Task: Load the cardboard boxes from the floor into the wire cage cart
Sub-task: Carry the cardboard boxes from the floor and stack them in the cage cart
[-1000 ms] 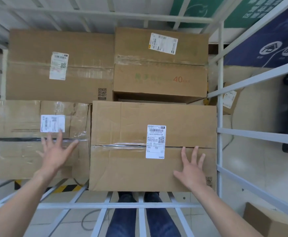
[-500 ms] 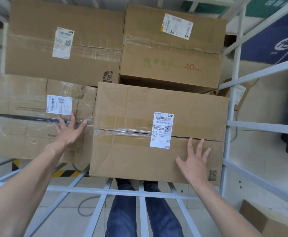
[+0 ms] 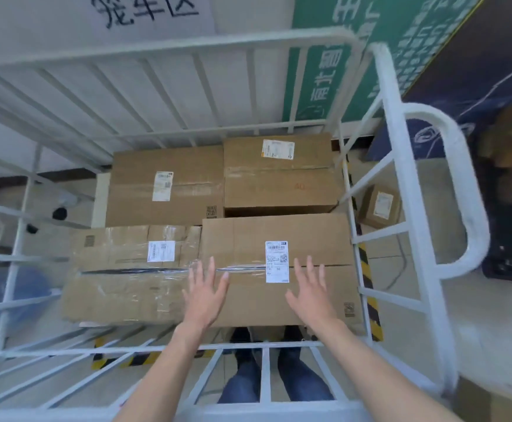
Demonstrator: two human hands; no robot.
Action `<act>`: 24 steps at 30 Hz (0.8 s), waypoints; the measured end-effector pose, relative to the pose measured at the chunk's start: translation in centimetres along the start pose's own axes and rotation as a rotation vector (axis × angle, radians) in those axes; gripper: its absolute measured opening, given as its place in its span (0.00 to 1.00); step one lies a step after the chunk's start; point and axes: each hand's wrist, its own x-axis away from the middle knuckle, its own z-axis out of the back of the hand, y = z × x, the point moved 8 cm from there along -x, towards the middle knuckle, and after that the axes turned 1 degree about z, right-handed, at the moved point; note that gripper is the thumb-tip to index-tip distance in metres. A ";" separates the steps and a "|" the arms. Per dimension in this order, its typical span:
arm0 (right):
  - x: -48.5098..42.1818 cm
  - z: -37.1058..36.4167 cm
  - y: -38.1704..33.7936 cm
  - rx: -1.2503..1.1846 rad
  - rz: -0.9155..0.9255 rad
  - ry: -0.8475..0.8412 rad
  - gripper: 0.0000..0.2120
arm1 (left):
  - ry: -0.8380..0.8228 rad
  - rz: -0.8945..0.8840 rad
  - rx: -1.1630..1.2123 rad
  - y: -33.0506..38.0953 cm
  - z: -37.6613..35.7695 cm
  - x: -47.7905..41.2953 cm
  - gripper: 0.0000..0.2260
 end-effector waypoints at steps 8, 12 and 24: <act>14.1 8.3 -0.8 -0.219 -0.003 0.239 0.35 | 0.000 -0.238 0.093 13.5 3.7 14.7 0.32; 21.1 11.0 2.4 -0.376 -0.059 0.429 0.33 | -0.092 -0.445 0.165 20.7 0.9 22.0 0.31; 43.9 5.3 24.4 -0.873 -0.510 0.805 0.32 | -0.357 -0.912 -0.110 33.7 -15.5 42.7 0.30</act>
